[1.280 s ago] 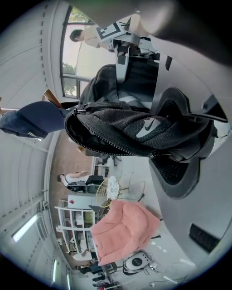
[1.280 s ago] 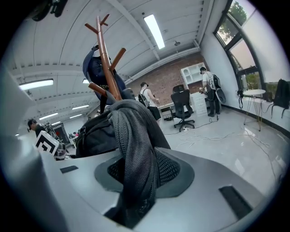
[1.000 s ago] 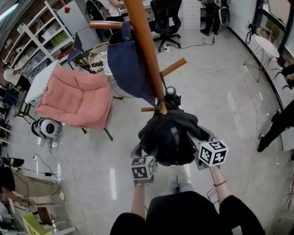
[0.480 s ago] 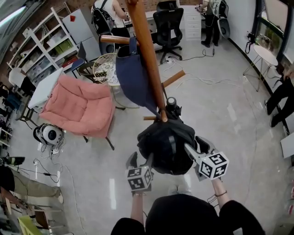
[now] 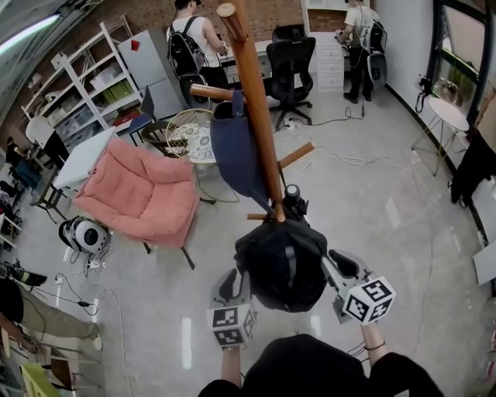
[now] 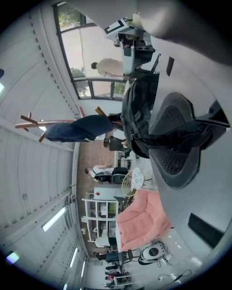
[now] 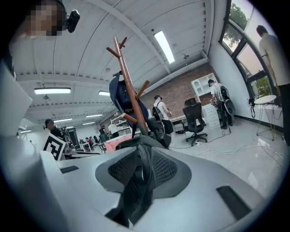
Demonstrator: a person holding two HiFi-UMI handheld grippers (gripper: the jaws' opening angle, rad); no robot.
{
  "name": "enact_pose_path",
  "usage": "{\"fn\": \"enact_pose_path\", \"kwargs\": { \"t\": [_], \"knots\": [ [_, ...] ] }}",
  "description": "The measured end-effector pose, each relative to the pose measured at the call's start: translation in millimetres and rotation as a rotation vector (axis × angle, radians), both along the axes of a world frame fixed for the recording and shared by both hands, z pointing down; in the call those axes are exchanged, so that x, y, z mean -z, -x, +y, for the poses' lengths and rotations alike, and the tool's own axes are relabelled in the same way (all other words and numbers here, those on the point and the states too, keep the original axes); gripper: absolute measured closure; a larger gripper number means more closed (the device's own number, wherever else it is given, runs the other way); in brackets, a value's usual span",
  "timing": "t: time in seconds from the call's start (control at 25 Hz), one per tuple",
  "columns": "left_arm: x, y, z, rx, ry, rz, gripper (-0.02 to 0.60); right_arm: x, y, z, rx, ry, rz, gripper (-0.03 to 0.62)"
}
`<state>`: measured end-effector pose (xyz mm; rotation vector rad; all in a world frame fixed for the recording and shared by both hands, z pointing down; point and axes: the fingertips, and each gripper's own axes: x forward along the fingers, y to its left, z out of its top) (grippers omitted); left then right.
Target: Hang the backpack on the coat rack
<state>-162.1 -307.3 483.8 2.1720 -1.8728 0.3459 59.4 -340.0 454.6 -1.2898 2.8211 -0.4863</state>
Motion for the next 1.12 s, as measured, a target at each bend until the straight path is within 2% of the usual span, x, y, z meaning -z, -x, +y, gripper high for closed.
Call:
{"fn": "enact_pose_path", "kwargs": {
  "t": [0.16, 0.44, 0.76, 1.12],
  "knots": [
    [21.2, -2.0, 4.0, -0.022, -0.036, -0.022, 0.527, 19.5, 0.1, 0.1, -0.002, -0.061, 0.033, 0.557],
    [47.6, -10.1, 9.8, -0.1, -0.08, -0.085, 0.555, 49.4, -2.6, 0.0, -0.006, -0.151, 0.071, 0.569],
    [72.5, 5.7, 13.7, -0.047, -0.149, -0.106, 0.563, 73.9, -19.9, -3.2, -0.043, -0.211, 0.071, 0.58],
    [77.1, 7.1, 17.3, -0.04, -0.169, -0.107, 0.565, 74.4, -30.8, -0.5, -0.075, -0.206, 0.073, 0.58]
  ]
}}
